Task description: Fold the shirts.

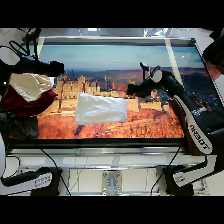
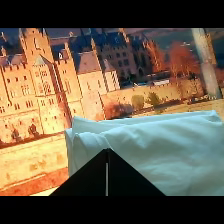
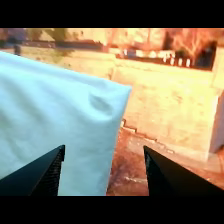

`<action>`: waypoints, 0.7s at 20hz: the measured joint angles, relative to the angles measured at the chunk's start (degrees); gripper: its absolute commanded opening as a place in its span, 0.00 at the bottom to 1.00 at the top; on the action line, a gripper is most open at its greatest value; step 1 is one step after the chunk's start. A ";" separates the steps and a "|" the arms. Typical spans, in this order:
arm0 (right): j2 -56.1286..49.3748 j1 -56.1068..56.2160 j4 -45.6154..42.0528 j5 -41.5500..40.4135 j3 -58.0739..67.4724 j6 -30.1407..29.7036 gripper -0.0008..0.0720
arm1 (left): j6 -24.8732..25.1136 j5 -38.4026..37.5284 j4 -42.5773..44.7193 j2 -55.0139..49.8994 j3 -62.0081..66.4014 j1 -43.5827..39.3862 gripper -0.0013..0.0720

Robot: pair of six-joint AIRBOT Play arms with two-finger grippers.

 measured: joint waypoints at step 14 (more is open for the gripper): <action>-7.63 3.93 35.17 -3.23 -10.19 -14.14 0.02 | 0.00 -0.98 0.11 -2.12 -0.76 0.02 0.03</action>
